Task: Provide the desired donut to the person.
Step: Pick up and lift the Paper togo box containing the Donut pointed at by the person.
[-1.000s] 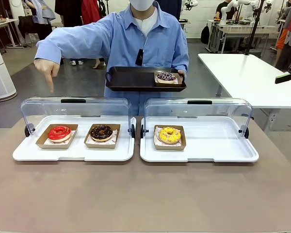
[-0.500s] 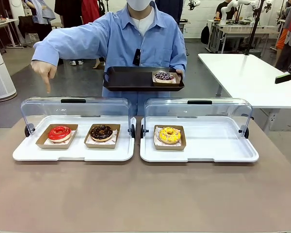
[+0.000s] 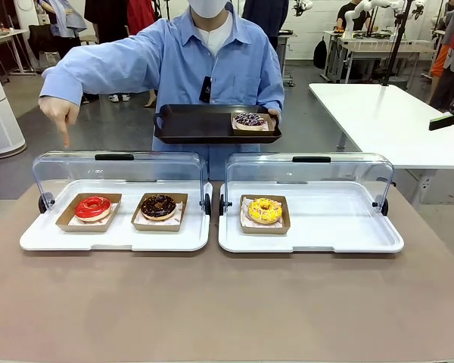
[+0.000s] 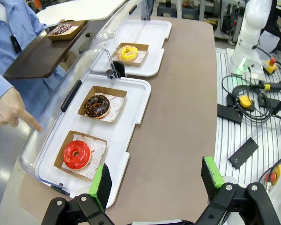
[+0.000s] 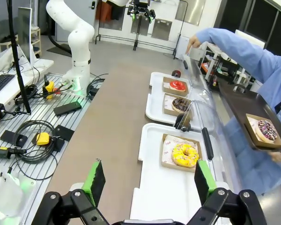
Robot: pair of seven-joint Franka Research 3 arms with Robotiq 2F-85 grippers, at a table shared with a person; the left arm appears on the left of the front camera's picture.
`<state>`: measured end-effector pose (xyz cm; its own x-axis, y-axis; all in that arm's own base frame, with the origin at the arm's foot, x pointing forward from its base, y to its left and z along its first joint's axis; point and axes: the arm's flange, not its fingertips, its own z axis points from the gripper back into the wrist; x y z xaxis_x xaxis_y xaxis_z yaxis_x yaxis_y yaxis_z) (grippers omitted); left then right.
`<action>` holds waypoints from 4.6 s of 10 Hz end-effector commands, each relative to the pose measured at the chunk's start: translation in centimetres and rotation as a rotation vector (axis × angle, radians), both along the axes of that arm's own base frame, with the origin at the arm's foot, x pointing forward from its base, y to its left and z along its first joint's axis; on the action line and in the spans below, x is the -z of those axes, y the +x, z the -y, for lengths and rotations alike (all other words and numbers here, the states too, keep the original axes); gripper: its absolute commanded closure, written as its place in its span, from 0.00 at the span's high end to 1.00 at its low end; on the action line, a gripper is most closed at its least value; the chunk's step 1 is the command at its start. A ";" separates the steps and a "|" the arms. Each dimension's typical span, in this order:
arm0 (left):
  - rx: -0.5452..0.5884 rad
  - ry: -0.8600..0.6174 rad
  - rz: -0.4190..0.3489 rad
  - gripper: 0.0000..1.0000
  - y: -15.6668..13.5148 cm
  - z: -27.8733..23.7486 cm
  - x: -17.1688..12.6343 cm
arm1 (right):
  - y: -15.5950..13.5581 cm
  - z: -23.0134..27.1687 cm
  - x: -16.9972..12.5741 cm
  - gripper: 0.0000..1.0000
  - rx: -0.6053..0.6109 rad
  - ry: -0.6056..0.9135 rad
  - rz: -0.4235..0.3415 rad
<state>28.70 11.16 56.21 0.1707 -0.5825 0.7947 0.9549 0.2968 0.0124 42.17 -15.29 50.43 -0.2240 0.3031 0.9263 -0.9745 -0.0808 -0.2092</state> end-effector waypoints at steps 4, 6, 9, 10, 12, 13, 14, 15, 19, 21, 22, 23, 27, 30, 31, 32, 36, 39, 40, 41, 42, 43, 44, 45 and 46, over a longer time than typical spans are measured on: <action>0.027 0.620 -0.240 1.00 6.9 5.8 -0.4 | -0.1 -0.3 -0.2 1.00 0.013 -0.010 -0.007; 0.079 0.804 -0.272 1.00 10.2 9.5 4.4 | -0.1 -0.3 -0.2 1.00 0.013 -0.010 -0.007; 0.134 0.924 -0.125 1.00 12.5 13.1 11.8 | -0.1 -0.3 -0.2 1.00 0.013 -0.010 -0.007; 0.132 0.925 -0.051 1.00 12.7 14.3 13.4 | -0.1 -0.3 -0.2 1.00 0.013 -0.010 -0.007; 0.153 0.934 0.061 1.00 12.3 15.7 15.7 | -0.1 -0.3 -0.2 1.00 0.013 -0.010 -0.007; 0.170 0.920 0.069 1.00 12.1 16.1 16.6 | -0.1 -0.3 -0.2 1.00 0.013 -0.010 -0.007; 0.194 0.897 0.051 1.00 11.9 16.1 16.7 | -0.1 -0.3 -0.2 1.00 0.013 -0.010 -0.007; 0.206 0.853 0.043 1.00 11.2 15.7 15.6 | -0.1 -0.3 -0.2 1.00 0.013 -0.010 -0.007; 0.164 0.916 0.048 1.00 12.2 16.7 16.2 | -0.1 -0.3 -0.2 1.00 0.013 -0.010 -0.007; 0.164 0.916 0.048 1.00 12.2 16.7 16.2 | -0.1 -0.3 -0.2 1.00 0.013 -0.010 -0.007; 0.164 0.916 0.048 1.00 12.2 16.7 16.2 | -0.1 -0.3 -0.2 1.00 0.013 -0.010 -0.007; 0.164 0.916 0.048 1.00 12.2 16.7 16.2 | -0.1 -0.3 -0.2 1.00 0.013 -0.010 -0.007; 0.272 0.895 -0.002 1.00 15.0 14.3 18.1 | -0.1 -0.3 -0.2 1.00 0.013 -0.010 -0.007; 0.251 0.908 0.010 1.00 17.1 13.3 19.0 | -0.1 -0.3 -0.2 1.00 0.013 -0.010 -0.007; 0.254 0.904 0.008 1.00 17.7 13.1 19.1 | -0.1 -0.3 -0.2 1.00 0.013 -0.010 -0.007; 0.246 0.903 0.000 1.00 18.3 12.9 19.3 | -0.1 -0.3 -0.2 1.00 0.013 -0.010 -0.007; 0.288 0.879 -0.040 1.00 20.1 12.8 20.9 | -0.1 -0.3 -0.2 1.00 0.013 -0.010 -0.007; 0.300 0.874 -0.069 1.00 21.1 12.7 22.3 | -0.1 -0.3 -0.2 1.00 0.013 -0.010 -0.007; 0.296 0.874 -0.076 1.00 21.3 12.5 22.7 | -0.1 -0.3 -0.2 1.00 0.013 -0.010 -0.007; 0.292 0.874 -0.083 1.00 21.4 12.3 23.0 | -0.1 -0.3 -0.2 1.00 0.013 -0.010 -0.007; 0.291 0.877 -0.089 1.00 21.5 12.1 23.2 | -0.1 -0.3 -0.2 1.00 0.013 -0.010 -0.007; 0.295 0.878 -0.090 1.00 21.5 12.1 23.4 | -0.1 -0.3 -0.2 1.00 0.013 -0.010 -0.007; 0.299 0.876 -0.090 1.00 21.6 12.1 23.5 | -0.1 -0.3 -0.2 1.00 0.013 -0.010 -0.007; 0.301 0.872 -0.086 1.00 21.7 12.1 23.5 | -0.1 -0.3 -0.2 1.00 0.013 -0.010 -0.007; 0.302 0.866 -0.080 0.98 21.7 12.1 23.4 | -0.1 -0.3 -0.2 1.00 0.013 -0.010 -0.007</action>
